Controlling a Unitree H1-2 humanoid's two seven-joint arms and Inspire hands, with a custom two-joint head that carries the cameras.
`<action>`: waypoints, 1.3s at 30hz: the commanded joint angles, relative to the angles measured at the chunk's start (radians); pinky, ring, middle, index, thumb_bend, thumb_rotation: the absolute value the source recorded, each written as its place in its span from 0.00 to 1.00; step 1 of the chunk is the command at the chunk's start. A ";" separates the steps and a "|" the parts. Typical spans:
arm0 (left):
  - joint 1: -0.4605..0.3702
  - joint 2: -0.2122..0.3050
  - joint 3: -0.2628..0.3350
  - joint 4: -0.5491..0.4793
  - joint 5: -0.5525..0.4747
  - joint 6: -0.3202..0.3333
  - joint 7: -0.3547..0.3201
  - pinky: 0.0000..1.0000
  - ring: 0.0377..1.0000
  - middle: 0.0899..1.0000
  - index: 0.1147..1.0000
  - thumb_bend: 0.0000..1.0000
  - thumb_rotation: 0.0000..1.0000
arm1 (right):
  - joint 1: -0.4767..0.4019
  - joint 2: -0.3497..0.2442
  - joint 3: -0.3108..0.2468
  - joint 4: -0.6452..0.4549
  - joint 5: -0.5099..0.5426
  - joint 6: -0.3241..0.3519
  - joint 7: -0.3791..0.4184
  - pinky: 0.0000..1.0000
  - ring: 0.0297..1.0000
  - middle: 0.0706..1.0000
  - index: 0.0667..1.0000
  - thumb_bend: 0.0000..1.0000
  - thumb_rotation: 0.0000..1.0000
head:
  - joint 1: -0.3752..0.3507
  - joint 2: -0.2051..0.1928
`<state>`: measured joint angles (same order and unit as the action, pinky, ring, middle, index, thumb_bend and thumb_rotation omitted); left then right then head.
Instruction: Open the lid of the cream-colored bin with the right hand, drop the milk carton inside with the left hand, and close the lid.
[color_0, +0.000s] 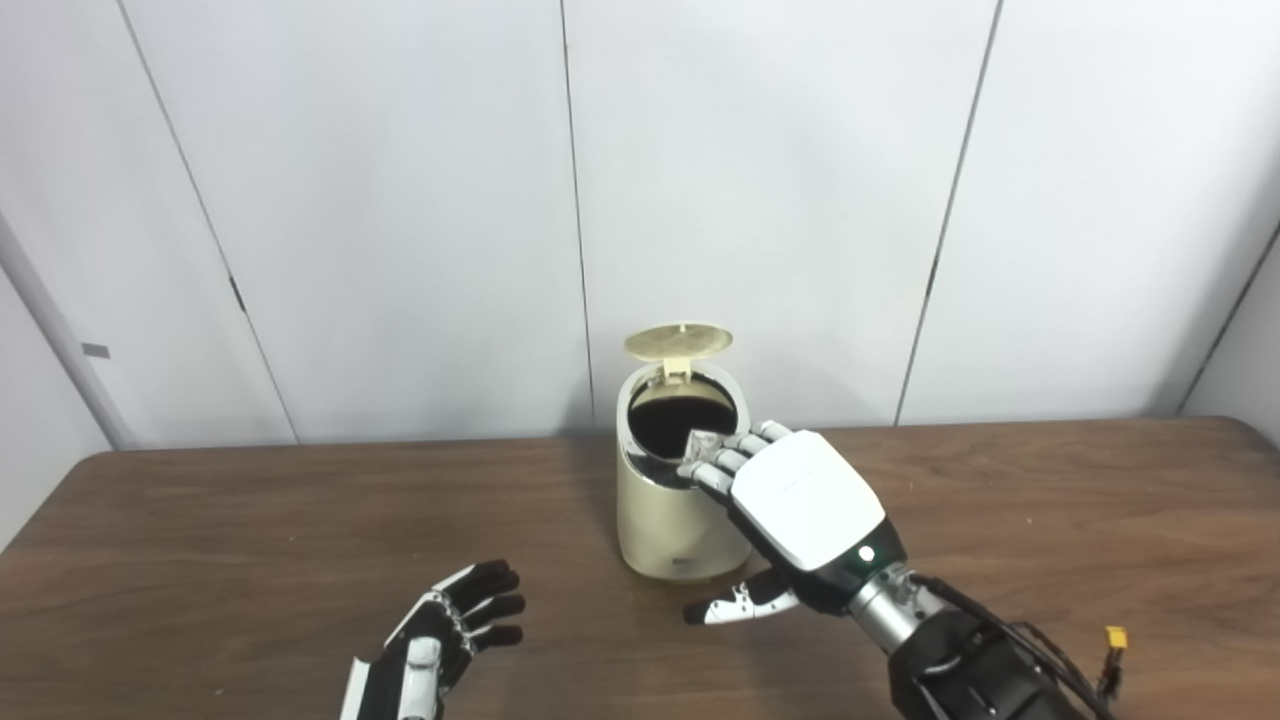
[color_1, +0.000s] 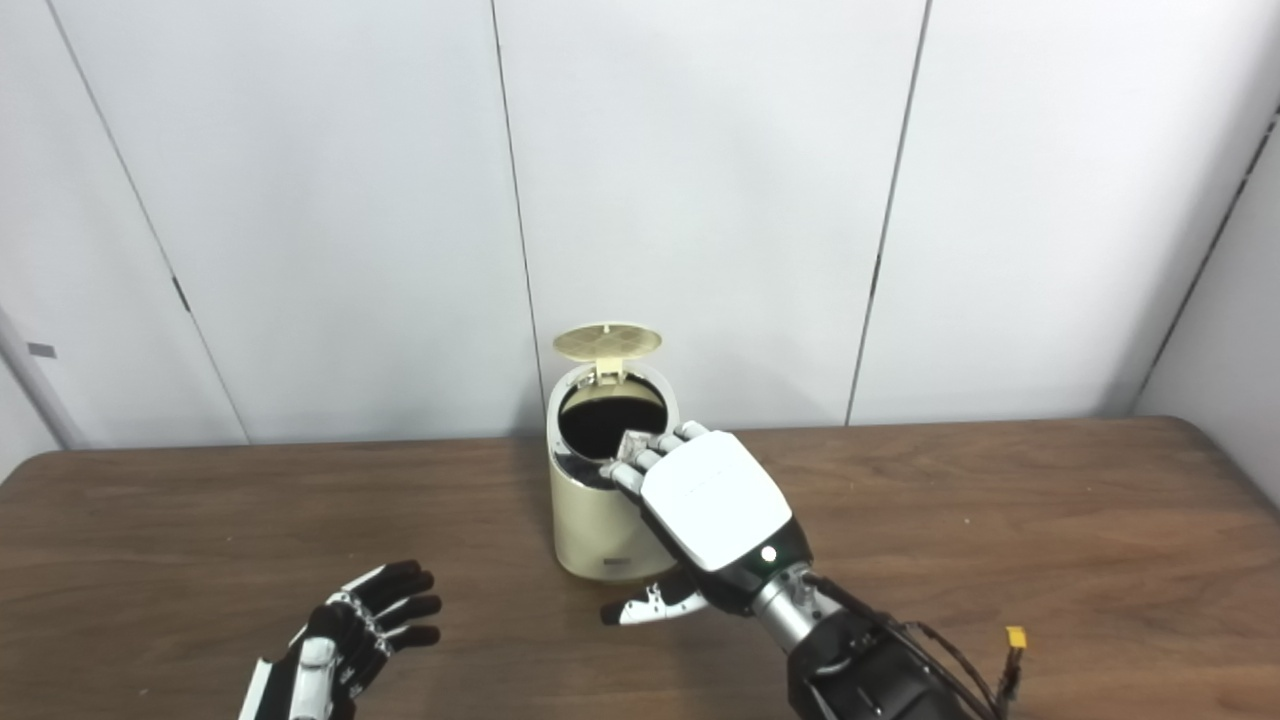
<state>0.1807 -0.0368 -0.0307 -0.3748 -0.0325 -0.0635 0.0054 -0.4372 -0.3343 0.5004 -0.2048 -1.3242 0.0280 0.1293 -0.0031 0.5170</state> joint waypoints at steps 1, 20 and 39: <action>-0.009 -0.010 -0.003 -0.025 0.001 -0.022 0.002 0.66 0.72 0.74 0.74 0.45 0.96 | -0.005 0.006 0.021 0.051 -0.001 -0.031 0.052 0.73 0.76 0.71 0.74 0.66 0.67 | -0.001 0.000; -0.015 -0.006 -0.002 -0.007 0.009 -0.030 0.002 0.66 0.72 0.74 0.74 0.43 0.98 | 0.029 0.043 -0.091 -0.015 0.138 -0.077 -0.203 0.65 0.69 0.68 0.68 0.60 0.57 | -0.009 -0.016; -0.060 -0.020 0.033 0.182 0.083 -0.126 0.064 0.77 0.80 0.79 0.77 0.19 0.88 | -0.177 0.104 -0.284 -0.147 0.249 -0.066 -0.103 0.76 0.86 0.83 0.82 0.56 0.73 | -0.002 -0.040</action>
<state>0.1456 -0.0474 -0.0001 -0.1816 0.0363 -0.1508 0.0581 -0.5599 -0.2237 0.2311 -0.3175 -1.0857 -0.0389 0.0183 -0.0046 0.4756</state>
